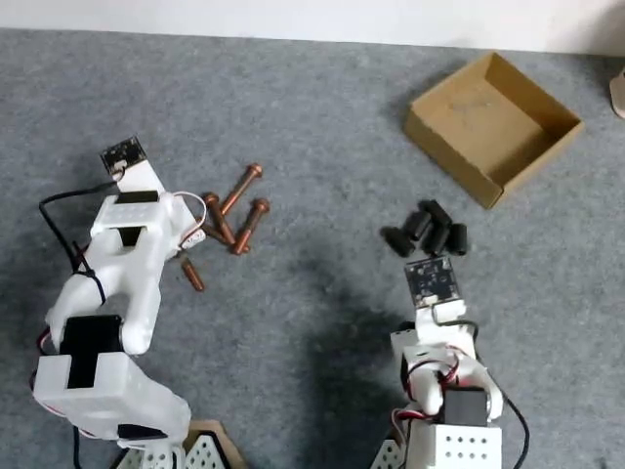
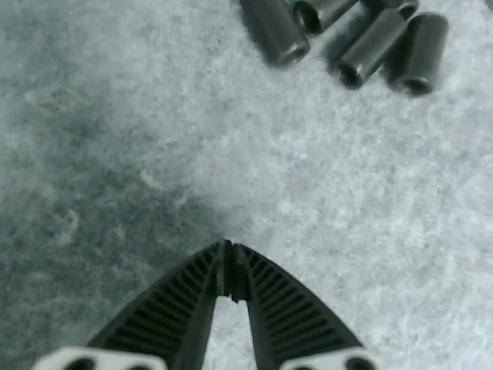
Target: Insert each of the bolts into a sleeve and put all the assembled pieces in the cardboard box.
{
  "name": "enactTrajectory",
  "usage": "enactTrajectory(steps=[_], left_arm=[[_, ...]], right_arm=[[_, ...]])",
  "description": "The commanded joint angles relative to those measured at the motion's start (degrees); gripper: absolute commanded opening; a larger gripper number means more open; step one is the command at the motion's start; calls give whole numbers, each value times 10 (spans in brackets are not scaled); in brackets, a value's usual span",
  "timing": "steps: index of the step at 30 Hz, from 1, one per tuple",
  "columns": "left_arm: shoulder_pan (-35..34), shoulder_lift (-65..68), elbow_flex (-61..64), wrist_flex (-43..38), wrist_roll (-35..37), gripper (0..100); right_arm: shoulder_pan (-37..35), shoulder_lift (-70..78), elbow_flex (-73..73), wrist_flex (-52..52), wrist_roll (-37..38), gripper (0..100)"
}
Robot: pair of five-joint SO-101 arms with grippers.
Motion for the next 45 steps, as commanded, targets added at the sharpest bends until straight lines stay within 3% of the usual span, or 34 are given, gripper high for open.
enactTrajectory(steps=[1,11,16,20,28,35,45], left_arm=[[8,11,-7,0,-5,35],[9,11,-7,0,-8,35],[9,11,-7,0,-9,35],[9,12,-7,0,-9,35],[9,12,-7,-1,-9,35],[9,12,-7,-1,-9,35],[10,13,-7,-1,-9,35]], right_arm=[[6,103,-73,-19,7,5],[2,527,-362,-31,8,5],[2,651,-455,-118,8,5],[3,699,-459,-136,10,9],[-65,795,-460,-132,136,14],[-64,830,-518,-131,185,204],[-63,836,-639,-55,247,216]])
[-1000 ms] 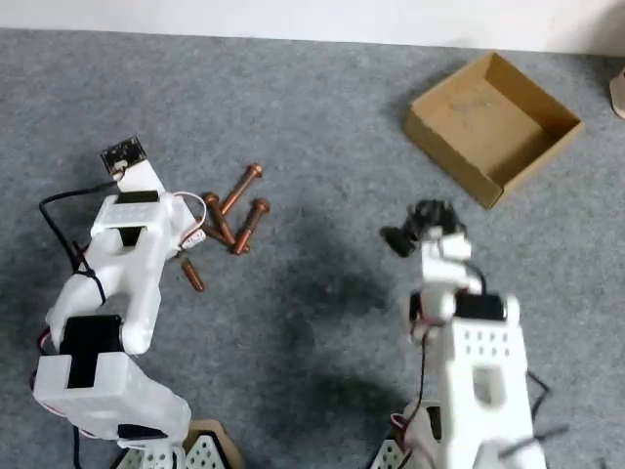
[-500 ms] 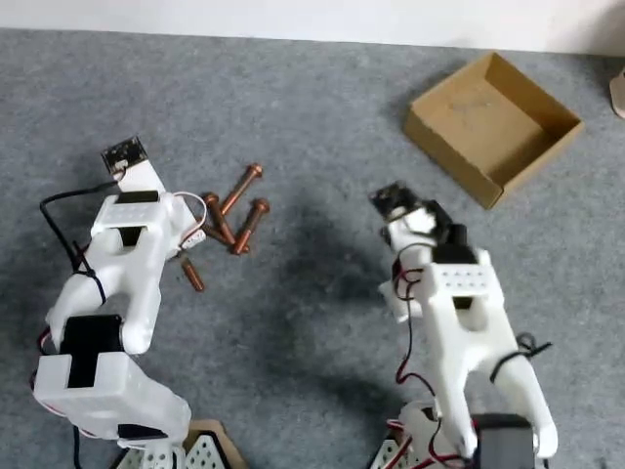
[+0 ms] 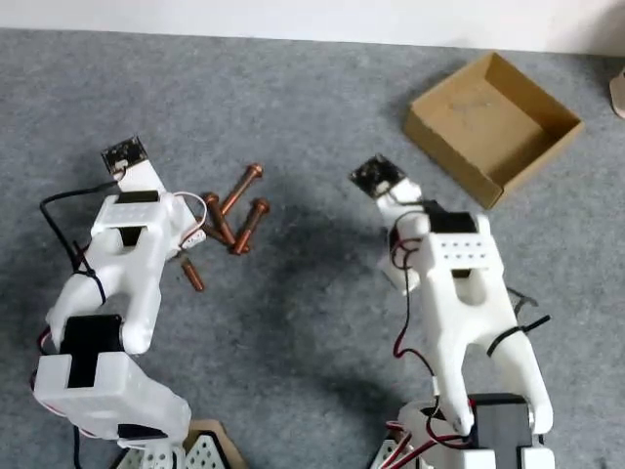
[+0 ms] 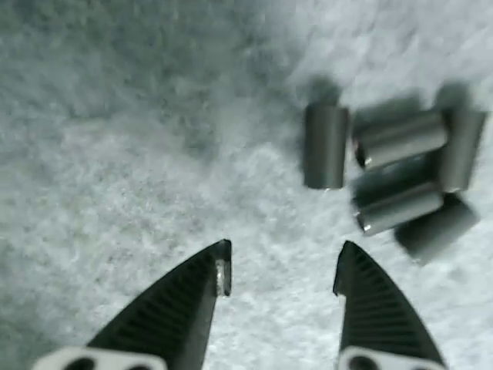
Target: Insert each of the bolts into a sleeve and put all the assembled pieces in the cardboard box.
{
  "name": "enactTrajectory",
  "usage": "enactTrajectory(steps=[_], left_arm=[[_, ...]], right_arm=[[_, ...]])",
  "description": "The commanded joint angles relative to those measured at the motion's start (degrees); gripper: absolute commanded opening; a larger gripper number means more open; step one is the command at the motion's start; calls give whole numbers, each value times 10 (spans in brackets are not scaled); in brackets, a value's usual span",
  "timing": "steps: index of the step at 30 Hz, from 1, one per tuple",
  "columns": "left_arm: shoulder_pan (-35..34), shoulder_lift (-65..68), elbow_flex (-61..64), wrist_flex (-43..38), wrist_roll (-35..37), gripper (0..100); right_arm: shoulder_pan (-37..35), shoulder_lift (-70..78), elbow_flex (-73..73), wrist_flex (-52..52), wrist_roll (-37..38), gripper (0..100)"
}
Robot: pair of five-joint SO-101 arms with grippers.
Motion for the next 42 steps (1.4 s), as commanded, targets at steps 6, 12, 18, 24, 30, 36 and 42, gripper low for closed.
enactTrajectory(steps=[6,12,18,24,30,36,42], left_arm=[[15,14,-7,-1,-5,35],[15,14,-7,-1,-5,35],[15,14,-7,-1,-5,35],[15,14,-7,-1,-5,35],[15,14,-7,-1,-5,35],[15,14,-7,-1,-5,35],[15,14,-7,-1,-5,35]], right_arm=[[-5,-1,-48,7,103,216],[-5,10,-18,-54,102,216],[-5,81,-12,-93,101,216],[-5,145,-29,-112,101,216],[-5,183,-71,-113,100,216],[-4,188,-121,-94,72,216],[-6,192,-133,-107,27,216]])
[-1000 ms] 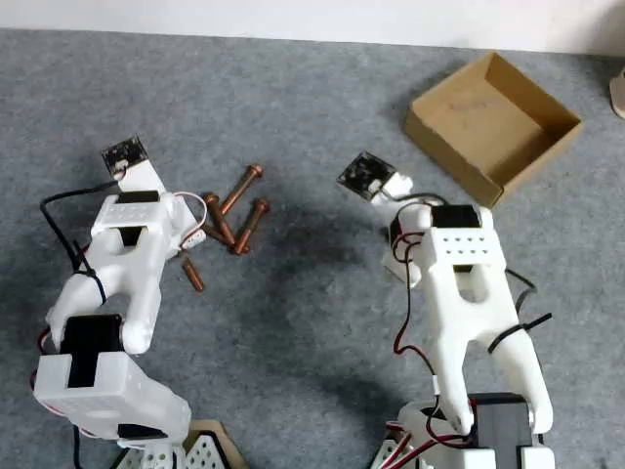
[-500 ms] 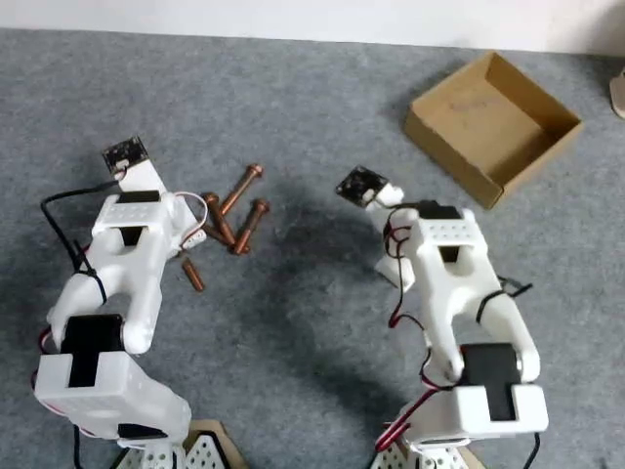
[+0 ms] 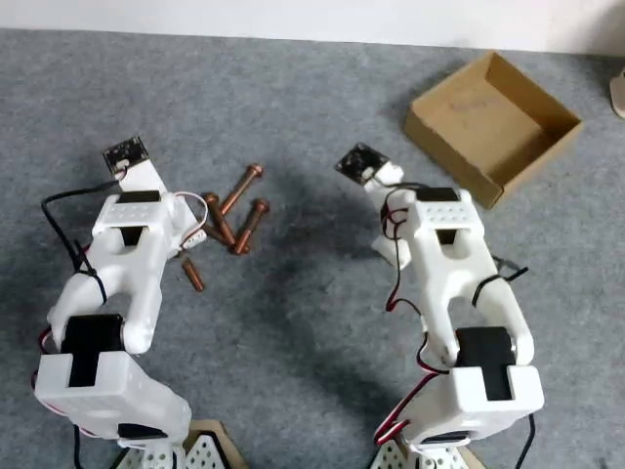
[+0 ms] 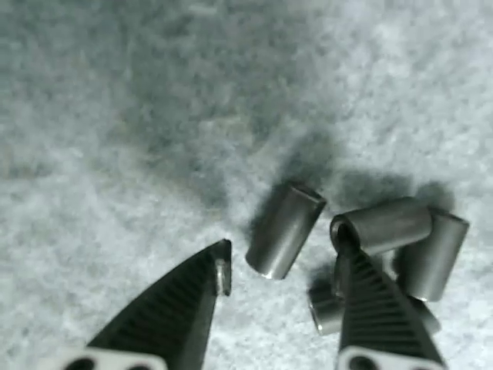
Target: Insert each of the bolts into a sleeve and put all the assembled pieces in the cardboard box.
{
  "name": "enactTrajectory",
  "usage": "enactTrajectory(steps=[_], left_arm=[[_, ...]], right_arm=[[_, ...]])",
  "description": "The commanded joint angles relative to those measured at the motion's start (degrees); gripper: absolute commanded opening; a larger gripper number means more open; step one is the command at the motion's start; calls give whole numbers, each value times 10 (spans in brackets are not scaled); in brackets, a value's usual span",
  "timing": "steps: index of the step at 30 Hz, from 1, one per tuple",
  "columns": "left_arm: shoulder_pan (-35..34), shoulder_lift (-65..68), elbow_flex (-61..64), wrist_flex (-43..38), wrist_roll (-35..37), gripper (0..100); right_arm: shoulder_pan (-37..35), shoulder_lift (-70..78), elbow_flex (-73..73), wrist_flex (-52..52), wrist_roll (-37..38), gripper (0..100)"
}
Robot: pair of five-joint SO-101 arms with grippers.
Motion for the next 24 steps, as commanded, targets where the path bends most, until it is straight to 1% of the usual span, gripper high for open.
enactTrajectory(steps=[1,8,17,20,24], left_arm=[[9,14,-7,-1,-4,35],[9,14,-7,-1,-4,35],[9,14,-7,-1,-4,35],[9,14,-7,-1,-4,35],[9,14,-7,-1,-4,35]], right_arm=[[-3,-3,-32,-24,-42,216],[-3,-3,-31,-68,-120,216],[-29,0,-30,-70,-177,216],[-35,27,-32,-70,-199,216],[-32,86,-34,-70,-208,216]])
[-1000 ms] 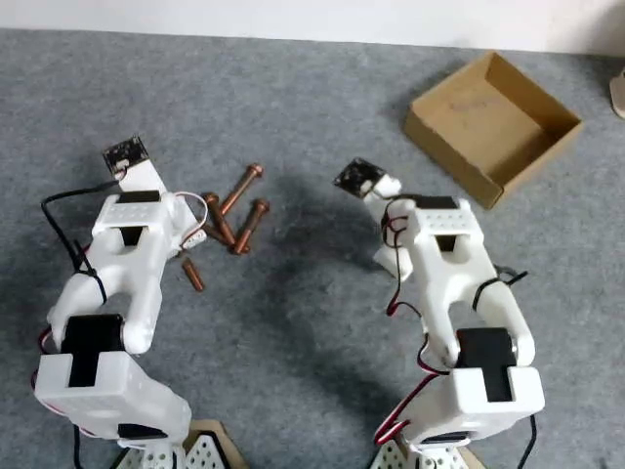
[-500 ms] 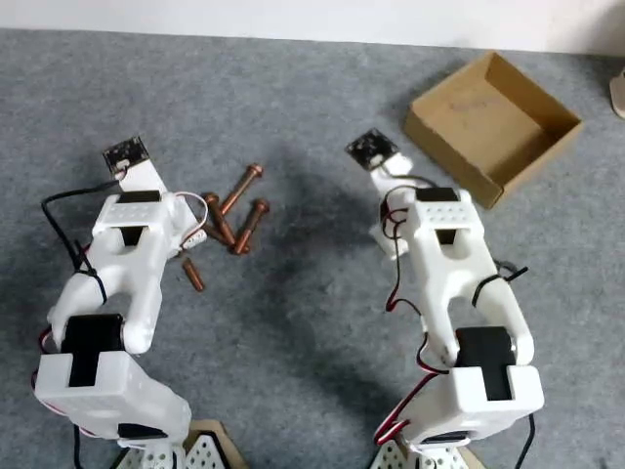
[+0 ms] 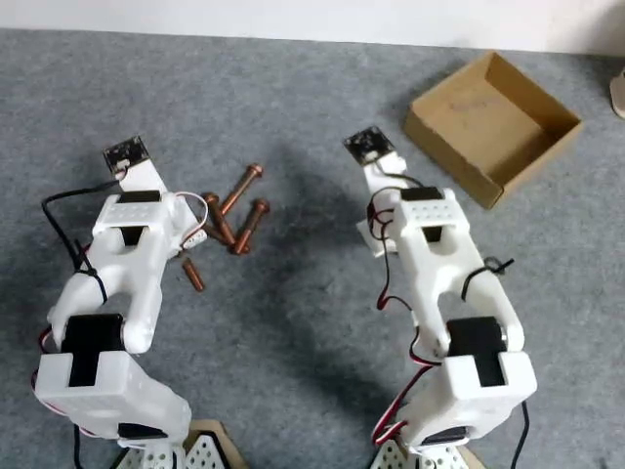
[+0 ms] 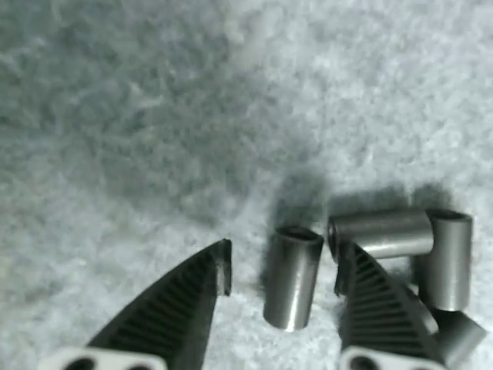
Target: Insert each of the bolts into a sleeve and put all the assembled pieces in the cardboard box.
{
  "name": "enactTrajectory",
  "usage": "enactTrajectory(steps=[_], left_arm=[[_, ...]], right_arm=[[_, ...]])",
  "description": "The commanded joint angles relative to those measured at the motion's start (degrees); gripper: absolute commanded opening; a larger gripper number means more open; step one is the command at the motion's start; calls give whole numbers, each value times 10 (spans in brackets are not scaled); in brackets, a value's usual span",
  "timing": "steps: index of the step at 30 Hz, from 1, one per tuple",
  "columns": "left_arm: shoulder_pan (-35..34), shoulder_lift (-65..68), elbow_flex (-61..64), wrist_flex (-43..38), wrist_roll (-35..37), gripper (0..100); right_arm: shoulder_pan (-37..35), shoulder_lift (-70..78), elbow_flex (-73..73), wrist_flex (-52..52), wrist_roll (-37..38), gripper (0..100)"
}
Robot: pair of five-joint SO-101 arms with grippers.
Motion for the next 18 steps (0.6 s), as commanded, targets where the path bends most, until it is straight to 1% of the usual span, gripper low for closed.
enactTrajectory(steps=[1,8,12,16,18], left_arm=[[9,14,-7,-1,-4,35],[9,14,-7,-1,-4,35],[9,14,-7,-2,-4,35],[9,14,-7,-2,-4,35],[9,14,-7,-2,-4,35]], right_arm=[[-2,46,-18,-13,-9,216],[9,68,-18,-10,-10,216],[25,60,-18,-9,-59,216],[36,5,-13,-10,-69,216],[35,-19,12,-12,-85,216]])
